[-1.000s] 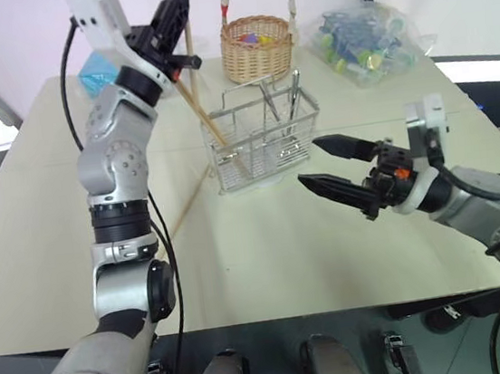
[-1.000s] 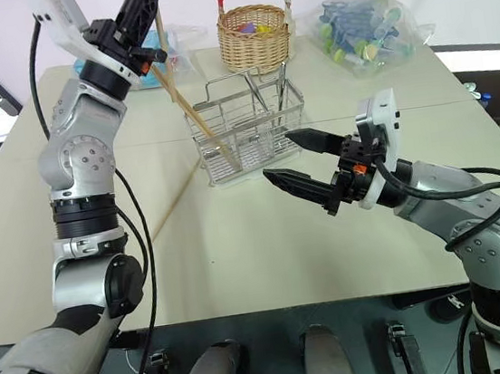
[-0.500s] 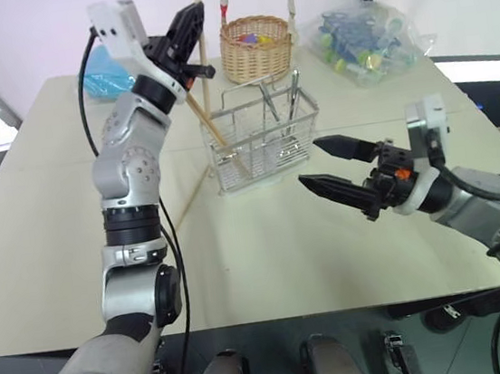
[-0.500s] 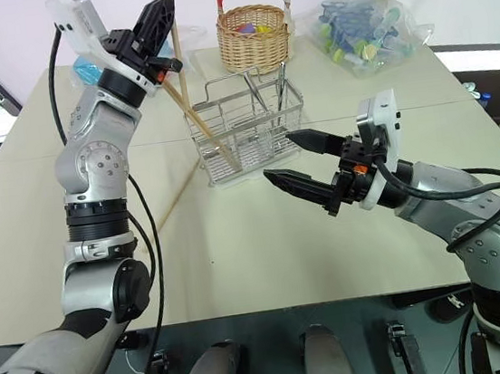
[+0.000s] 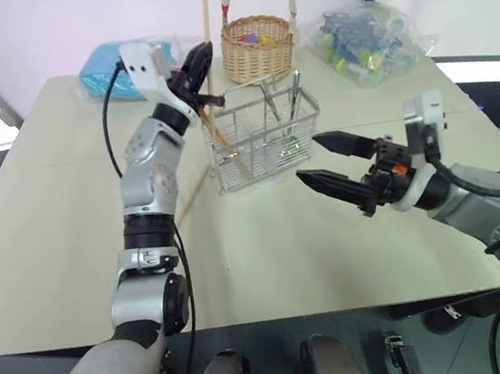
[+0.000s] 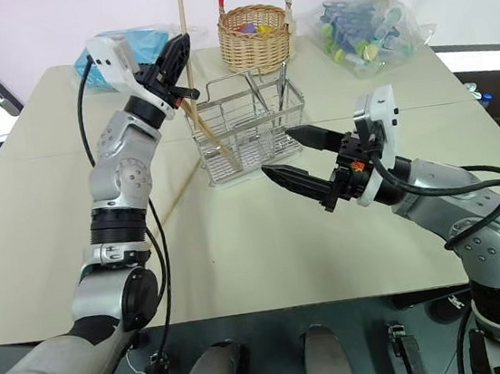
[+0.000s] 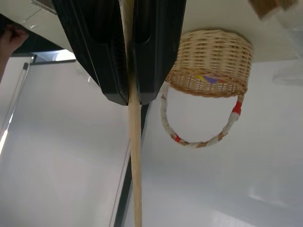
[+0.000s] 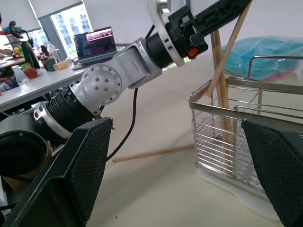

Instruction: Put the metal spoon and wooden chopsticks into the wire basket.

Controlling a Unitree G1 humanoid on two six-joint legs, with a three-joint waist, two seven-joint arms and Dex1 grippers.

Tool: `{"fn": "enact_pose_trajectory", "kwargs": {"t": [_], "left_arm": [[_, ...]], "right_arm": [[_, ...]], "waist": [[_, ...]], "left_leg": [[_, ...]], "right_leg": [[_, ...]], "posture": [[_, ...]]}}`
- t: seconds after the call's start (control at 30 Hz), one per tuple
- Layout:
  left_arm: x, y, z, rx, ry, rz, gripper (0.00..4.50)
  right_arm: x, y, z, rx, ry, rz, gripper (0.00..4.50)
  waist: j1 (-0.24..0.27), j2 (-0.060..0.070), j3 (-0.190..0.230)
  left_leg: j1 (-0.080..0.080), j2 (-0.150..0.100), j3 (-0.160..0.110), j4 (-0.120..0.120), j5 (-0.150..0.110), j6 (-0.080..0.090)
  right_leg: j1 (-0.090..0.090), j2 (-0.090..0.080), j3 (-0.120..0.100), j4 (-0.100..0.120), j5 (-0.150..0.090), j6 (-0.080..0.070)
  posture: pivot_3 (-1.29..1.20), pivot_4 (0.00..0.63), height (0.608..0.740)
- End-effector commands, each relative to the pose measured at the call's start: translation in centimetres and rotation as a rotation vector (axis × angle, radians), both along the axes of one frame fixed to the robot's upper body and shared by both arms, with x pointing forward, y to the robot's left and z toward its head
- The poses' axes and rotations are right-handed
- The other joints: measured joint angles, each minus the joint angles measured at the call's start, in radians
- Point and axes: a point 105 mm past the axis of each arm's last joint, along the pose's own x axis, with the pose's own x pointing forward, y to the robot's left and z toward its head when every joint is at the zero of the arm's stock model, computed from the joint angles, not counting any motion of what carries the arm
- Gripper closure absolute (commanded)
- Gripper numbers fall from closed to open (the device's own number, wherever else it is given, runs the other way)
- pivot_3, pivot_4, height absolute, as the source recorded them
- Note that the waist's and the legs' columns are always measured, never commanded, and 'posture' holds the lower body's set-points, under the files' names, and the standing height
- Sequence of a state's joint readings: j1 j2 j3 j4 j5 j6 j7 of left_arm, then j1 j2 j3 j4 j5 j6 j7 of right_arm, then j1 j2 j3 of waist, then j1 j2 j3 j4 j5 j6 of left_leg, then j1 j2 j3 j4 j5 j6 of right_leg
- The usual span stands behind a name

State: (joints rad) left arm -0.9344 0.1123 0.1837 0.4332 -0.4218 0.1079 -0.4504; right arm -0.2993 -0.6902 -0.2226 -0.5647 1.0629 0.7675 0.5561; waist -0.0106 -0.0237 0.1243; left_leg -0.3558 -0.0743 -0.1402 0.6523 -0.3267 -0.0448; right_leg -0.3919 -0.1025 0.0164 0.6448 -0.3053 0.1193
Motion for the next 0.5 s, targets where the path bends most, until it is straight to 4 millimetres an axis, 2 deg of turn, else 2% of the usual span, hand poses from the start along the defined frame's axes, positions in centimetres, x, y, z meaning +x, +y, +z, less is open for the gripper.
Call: {"fn": "enact_pose_trajectory", "kwargs": {"t": [0.03,0.13,0.3,0.33,0.5], "left_arm": [[-0.2,-0.3,1.1,-0.010,-0.052,0.005,4.11],[-0.2,-0.6,0.8,-0.024,-0.041,-0.009,2.92],[-0.6,-0.8,1.0,-0.039,-0.048,-0.030,0.28],[-0.7,-0.8,1.2,-0.041,-0.051,-0.034,0.04],[-1.9,-0.2,2.8,-0.011,-0.069,-0.054,0.04]], "right_arm": [[-0.5,0.2,1.1,0.009,-0.052,0.004,0.00],[-0.4,0.0,1.1,0.008,-0.049,-0.004,0.00],[-0.3,-0.2,1.0,0.002,-0.044,-0.010,0.00],[-0.3,-0.3,1.0,0.002,-0.043,-0.011,0.00],[0.0,-0.4,0.8,-0.005,-0.041,-0.010,0.00]], "waist": [[0.000,0.000,0.000],[0.000,0.000,0.000],[0.000,0.000,0.000],[0.000,0.000,0.000],[-0.003,0.000,0.000]], "left_leg": [[0.000,0.000,0.000,0.000,0.000,0.000],[0.000,0.000,0.000,0.000,0.000,0.000],[0.000,0.000,0.000,0.000,0.000,0.000],[0.000,0.000,0.000,0.000,0.000,0.000],[0.000,0.000,0.000,0.000,0.000,0.000]], "right_leg": [[0.000,0.000,0.000,0.000,0.000,0.000],[0.000,0.000,0.000,0.000,0.000,0.000],[0.000,0.000,0.000,0.000,0.000,0.000],[0.000,0.000,0.000,0.000,0.000,0.000],[0.000,0.000,0.000,0.000,0.000,0.000]], "posture": [[0.00,0.150,0.740],[0.00,0.150,0.740],[0.00,0.150,0.740],[0.00,0.150,0.740],[0.00,0.150,0.740]]}}
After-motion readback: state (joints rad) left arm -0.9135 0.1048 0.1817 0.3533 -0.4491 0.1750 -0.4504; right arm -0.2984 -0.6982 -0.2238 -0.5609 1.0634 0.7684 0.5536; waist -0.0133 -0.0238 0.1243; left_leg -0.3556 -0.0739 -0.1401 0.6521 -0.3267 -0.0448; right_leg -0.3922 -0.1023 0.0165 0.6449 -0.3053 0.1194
